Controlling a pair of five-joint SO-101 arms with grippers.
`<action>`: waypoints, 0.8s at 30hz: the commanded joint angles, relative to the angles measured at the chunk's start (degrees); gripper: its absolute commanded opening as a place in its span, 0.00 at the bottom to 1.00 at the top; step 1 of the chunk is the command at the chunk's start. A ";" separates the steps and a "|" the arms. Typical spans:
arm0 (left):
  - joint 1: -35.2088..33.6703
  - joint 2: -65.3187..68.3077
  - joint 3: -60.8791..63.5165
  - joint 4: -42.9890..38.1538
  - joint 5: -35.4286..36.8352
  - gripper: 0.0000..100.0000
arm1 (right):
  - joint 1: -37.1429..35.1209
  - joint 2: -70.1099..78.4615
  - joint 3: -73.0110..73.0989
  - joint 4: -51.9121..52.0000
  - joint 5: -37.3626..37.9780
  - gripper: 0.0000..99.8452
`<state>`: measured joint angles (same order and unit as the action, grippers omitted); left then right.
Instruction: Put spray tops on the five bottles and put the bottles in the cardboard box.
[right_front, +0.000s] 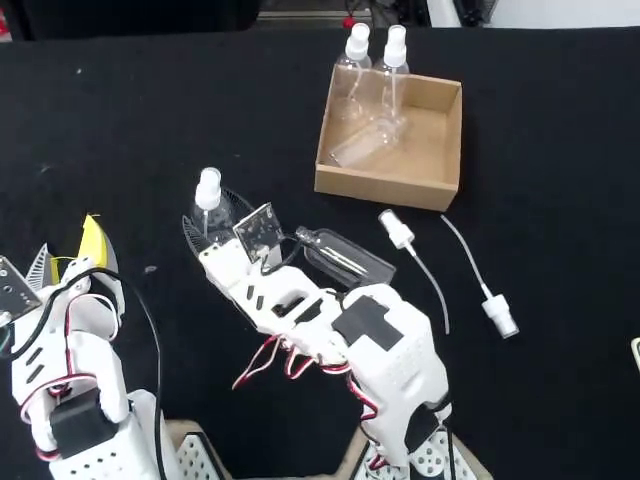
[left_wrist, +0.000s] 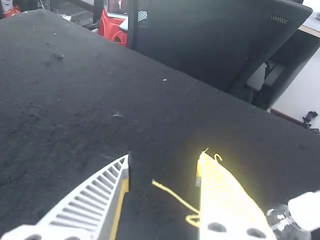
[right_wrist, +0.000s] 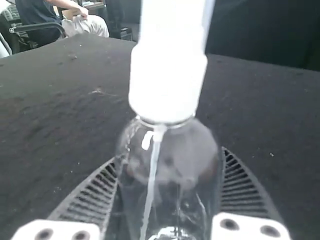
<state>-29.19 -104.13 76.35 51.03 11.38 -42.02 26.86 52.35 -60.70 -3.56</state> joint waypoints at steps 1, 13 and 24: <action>-0.22 -0.35 -0.75 -0.70 0.44 0.21 | -0.62 -0.84 1.45 -5.98 -0.09 0.23; -0.13 -0.35 -0.66 -0.70 0.44 0.21 | -0.70 -1.19 1.89 -7.21 -0.18 0.32; -0.13 -0.35 -0.66 -0.70 0.44 0.21 | -1.32 -13.23 7.60 -0.35 -0.53 0.29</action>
<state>-29.19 -104.13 76.35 51.03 11.47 -42.46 18.86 60.70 -65.01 -3.56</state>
